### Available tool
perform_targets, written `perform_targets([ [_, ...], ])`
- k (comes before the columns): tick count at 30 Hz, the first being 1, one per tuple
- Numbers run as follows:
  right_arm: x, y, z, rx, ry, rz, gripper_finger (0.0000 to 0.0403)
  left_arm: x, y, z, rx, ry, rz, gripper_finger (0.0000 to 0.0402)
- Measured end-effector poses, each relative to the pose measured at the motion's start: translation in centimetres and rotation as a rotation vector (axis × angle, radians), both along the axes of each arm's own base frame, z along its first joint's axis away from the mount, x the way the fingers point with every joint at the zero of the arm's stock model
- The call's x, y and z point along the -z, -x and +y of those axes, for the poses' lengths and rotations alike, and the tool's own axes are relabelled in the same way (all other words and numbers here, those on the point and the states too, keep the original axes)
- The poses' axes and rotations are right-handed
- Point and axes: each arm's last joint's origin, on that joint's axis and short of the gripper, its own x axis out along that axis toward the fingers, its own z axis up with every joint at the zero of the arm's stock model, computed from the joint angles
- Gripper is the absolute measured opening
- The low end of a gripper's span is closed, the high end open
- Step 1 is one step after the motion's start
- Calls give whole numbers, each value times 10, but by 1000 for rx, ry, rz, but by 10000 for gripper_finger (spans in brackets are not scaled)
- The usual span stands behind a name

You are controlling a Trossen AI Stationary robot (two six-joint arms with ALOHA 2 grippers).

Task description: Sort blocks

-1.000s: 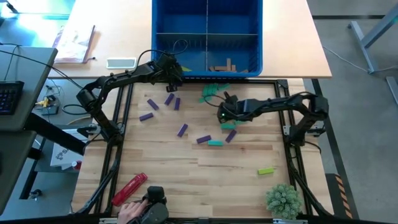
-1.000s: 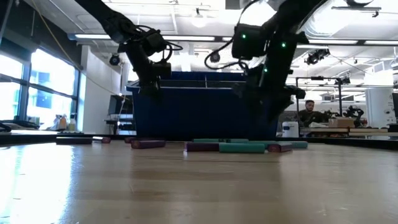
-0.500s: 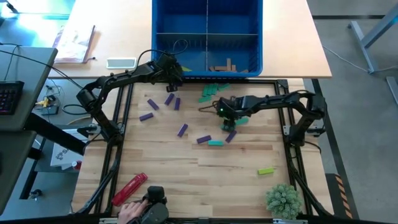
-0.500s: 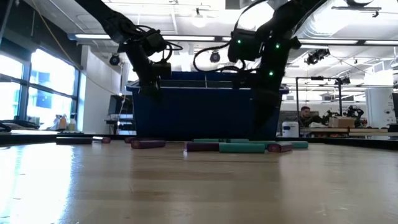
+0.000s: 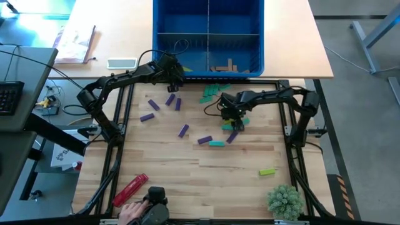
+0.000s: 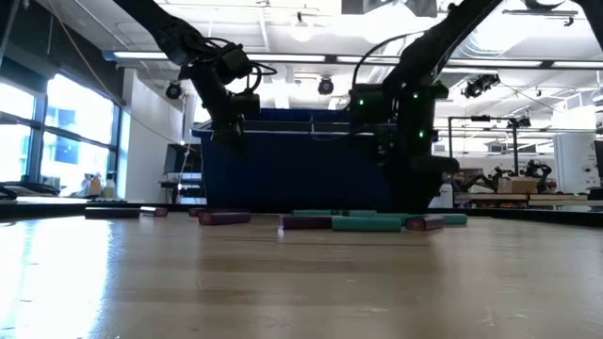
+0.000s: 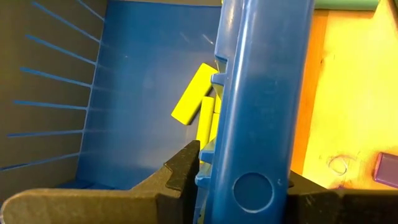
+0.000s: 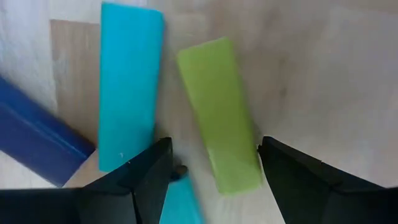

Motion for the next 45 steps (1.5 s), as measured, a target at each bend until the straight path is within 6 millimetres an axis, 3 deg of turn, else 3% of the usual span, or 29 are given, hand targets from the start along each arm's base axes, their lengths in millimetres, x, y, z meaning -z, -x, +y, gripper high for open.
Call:
perform_targets([
  [6,9,-3,-1,53,-20,2,215,0,0,0,0,2,1,80],
  [20,7,-8,1,254,-13,-18,96,2,2,-1,-3,17,20,80],
  [23,2,-14,0,312,-3,-44,91,2,2,-1,-2,17,21,80],
  [28,-21,-35,5,316,44,-120,91,2,2,-1,-2,16,20,80],
  [35,-76,-74,3,328,222,-348,91,2,2,-1,-2,16,20,80],
  [40,-110,-101,-12,368,295,-717,91,2,2,-1,-2,16,20,80],
  [45,-121,-111,-42,462,398,-968,91,2,2,-1,-2,17,20,80],
])
